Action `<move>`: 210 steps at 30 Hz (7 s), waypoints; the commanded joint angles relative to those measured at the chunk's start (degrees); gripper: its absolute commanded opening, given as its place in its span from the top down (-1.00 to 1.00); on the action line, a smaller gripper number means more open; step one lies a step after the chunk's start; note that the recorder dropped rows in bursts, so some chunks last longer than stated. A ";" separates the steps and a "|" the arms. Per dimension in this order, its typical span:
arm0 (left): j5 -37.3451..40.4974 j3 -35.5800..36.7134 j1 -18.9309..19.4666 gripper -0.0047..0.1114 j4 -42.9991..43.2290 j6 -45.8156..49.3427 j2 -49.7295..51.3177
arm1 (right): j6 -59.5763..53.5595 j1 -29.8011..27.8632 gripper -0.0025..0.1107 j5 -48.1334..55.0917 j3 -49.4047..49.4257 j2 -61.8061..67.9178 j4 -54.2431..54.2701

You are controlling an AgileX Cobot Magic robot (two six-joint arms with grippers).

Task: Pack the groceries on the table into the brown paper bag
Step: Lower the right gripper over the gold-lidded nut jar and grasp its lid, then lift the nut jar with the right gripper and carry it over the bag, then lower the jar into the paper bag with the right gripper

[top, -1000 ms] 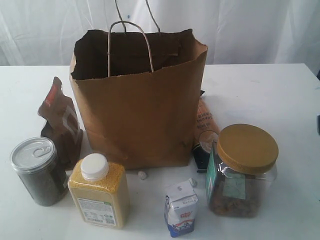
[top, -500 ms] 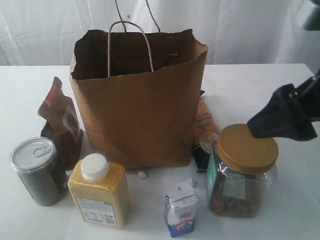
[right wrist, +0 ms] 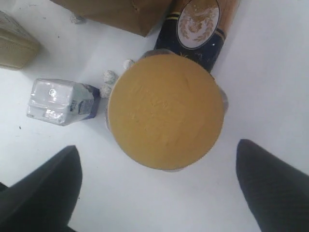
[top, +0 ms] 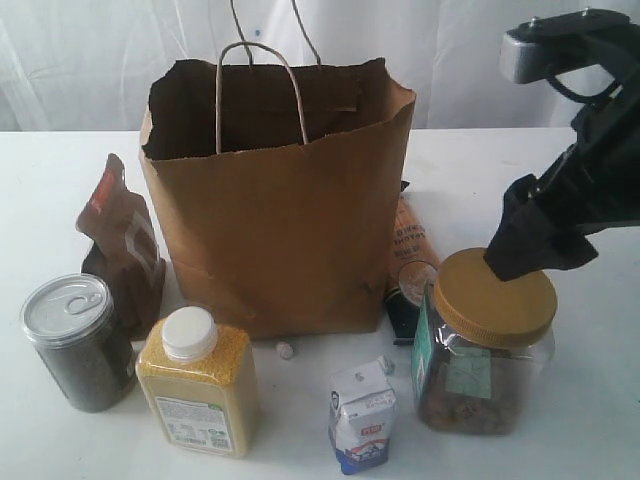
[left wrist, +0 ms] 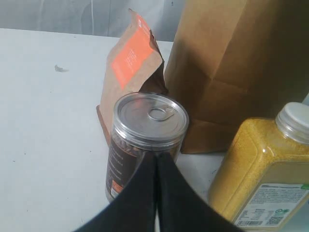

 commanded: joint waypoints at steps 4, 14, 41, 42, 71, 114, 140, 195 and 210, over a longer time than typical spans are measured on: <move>-0.19 0.18 0.04 0.92 -0.60 -0.04 -0.26 | -0.02 2.48 -0.90 -0.94 -0.48 2.30 -1.25; -0.19 0.18 0.04 0.92 -0.60 -0.04 -0.26 | 2.33 2.69 -0.90 -1.07 -0.96 9.77 -1.60; -0.19 0.18 0.04 0.92 -0.60 -0.04 -0.26 | 2.61 3.97 -0.90 -0.66 -3.83 18.17 -3.84; -0.19 0.18 0.04 0.92 -0.60 -0.04 -0.26 | 2.61 3.97 -0.90 -0.31 -3.83 18.62 -3.84; -0.19 0.18 0.04 0.92 -0.60 -0.04 -0.26 | 3.38 3.97 0.96 0.33 -7.80 13.78 -2.41; -0.19 0.18 0.04 0.92 -0.60 -0.04 -0.26 | 8.33 10.87 0.96 0.33 -59.36 22.57 1.95; -0.19 0.18 0.04 0.92 -0.60 -0.04 -0.26 | 7.20 12.55 0.96 0.33 -61.33 32.41 0.33; -0.19 0.18 0.04 0.92 -0.60 -0.04 -0.26 | 10.48 17.63 0.96 0.33 -61.13 45.94 4.07; -0.19 0.18 0.04 0.92 -0.60 -0.04 -0.26 | 13.37 18.68 0.96 0.33 -56.87 45.94 2.99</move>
